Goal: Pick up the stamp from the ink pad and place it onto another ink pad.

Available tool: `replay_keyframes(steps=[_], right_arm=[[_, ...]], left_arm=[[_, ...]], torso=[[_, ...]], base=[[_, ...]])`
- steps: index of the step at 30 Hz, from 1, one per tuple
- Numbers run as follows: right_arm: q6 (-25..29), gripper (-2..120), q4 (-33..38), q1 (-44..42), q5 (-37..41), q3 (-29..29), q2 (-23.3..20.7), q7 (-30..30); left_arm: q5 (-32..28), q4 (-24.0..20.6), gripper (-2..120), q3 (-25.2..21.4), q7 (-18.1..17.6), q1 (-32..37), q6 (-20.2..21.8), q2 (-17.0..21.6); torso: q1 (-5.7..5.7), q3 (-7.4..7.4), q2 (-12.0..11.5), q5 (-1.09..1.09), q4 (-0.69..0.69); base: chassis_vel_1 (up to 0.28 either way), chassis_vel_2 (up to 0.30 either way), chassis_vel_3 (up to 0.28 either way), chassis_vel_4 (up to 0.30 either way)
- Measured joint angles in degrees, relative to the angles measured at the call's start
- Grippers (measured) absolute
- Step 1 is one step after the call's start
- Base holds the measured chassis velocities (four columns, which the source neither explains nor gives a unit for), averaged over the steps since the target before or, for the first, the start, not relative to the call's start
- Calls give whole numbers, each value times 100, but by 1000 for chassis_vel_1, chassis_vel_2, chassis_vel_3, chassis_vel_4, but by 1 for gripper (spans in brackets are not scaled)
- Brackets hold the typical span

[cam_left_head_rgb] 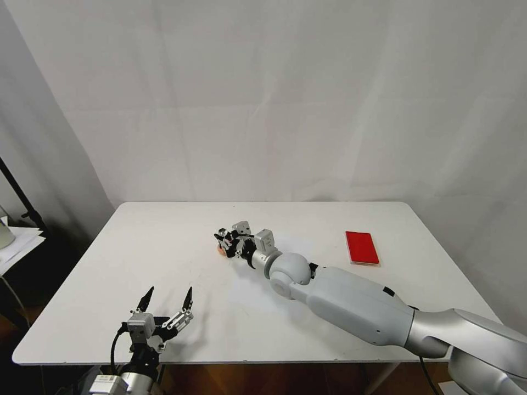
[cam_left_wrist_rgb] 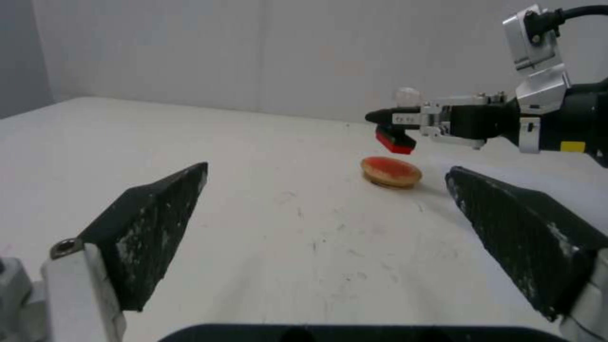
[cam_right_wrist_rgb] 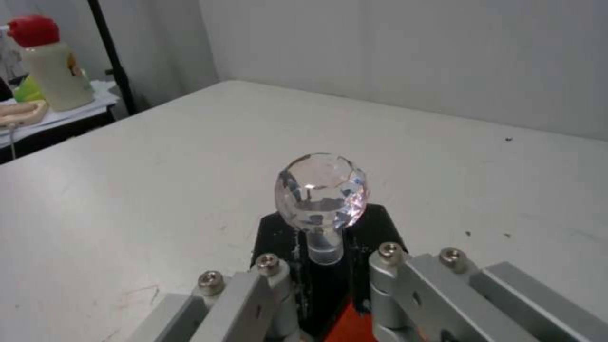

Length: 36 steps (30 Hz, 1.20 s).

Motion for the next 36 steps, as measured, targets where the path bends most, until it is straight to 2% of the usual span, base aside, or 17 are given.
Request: replay_keyframes(steps=[36], right_arm=[[111, 10, -260, -262, -11, 138, 122, -3]], left_arm=[[0, 0, 100, 0, 0, 0, 0, 0]], torso=[[0, 0, 0, 0, 0]], base=[[0, 0, 0, 0]])
